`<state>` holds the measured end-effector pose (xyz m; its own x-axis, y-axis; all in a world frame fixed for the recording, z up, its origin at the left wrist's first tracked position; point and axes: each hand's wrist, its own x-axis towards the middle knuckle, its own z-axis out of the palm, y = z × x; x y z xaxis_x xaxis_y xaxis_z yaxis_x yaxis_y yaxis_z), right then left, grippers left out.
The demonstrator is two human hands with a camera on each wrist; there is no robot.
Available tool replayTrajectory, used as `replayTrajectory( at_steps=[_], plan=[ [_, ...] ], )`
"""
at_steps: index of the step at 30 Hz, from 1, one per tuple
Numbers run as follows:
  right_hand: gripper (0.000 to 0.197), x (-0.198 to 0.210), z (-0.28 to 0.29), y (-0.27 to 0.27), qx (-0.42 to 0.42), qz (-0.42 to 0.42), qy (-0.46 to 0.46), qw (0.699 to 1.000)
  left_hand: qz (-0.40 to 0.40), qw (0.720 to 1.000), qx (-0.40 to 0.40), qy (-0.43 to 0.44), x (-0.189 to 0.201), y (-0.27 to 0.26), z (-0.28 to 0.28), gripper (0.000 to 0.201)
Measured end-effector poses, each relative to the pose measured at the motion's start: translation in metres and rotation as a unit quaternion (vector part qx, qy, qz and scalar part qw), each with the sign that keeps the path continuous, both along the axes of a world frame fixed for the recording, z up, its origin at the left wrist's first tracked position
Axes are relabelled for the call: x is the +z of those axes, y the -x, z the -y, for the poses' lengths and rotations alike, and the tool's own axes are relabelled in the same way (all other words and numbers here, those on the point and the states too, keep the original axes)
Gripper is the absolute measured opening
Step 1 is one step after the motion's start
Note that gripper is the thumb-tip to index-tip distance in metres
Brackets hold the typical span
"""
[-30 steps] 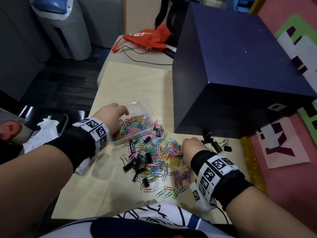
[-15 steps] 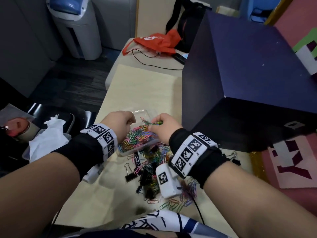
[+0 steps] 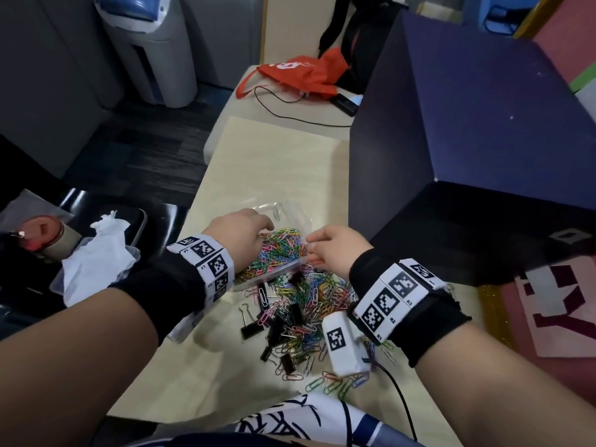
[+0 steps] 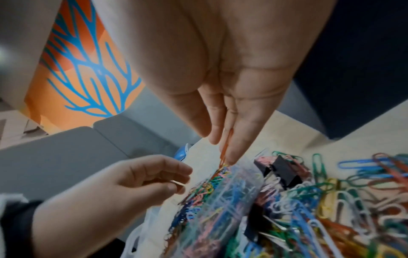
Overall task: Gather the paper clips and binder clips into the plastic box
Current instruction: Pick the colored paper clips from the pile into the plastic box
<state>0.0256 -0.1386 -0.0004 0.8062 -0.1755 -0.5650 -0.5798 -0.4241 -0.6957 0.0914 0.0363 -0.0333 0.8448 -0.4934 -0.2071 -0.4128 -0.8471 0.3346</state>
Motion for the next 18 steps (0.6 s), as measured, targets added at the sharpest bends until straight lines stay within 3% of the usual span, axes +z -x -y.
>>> replayTrajectory(
  at_steps=[3, 8, 12, 15, 18],
  plan=[
    [0.031, -0.009, 0.001, 0.008, 0.02, 0.026, 0.055, 0.998, -0.019, 0.999, 0.035, 0.034, 0.006, -0.006, -0.001, 0.032],
    [0.037, -0.014, -0.007, 0.017, 0.026, 0.062, 0.042, 0.997, -0.085, 0.995, 0.051, 0.015, 0.009, -0.025, -0.006, 0.026],
    [0.029, -0.011, -0.02, 0.012, 0.045, 0.098, 0.04, 0.993, -0.08, 0.994, 0.037, -0.064, 0.006, -0.038, -0.005, 0.033],
    [0.017, -0.008, -0.031, 0.005, 0.076, 0.141, 0.084, 0.983, -0.08, 0.987, 0.002, -0.139, 0.007, -0.043, 0.003, 0.053],
    [0.017, -0.008, -0.037, 0.002, 0.102, 0.141, 0.096, 0.98, -0.067, 0.973, -0.048, -0.217, 0.002, -0.046, 0.012, 0.066]
  ],
)
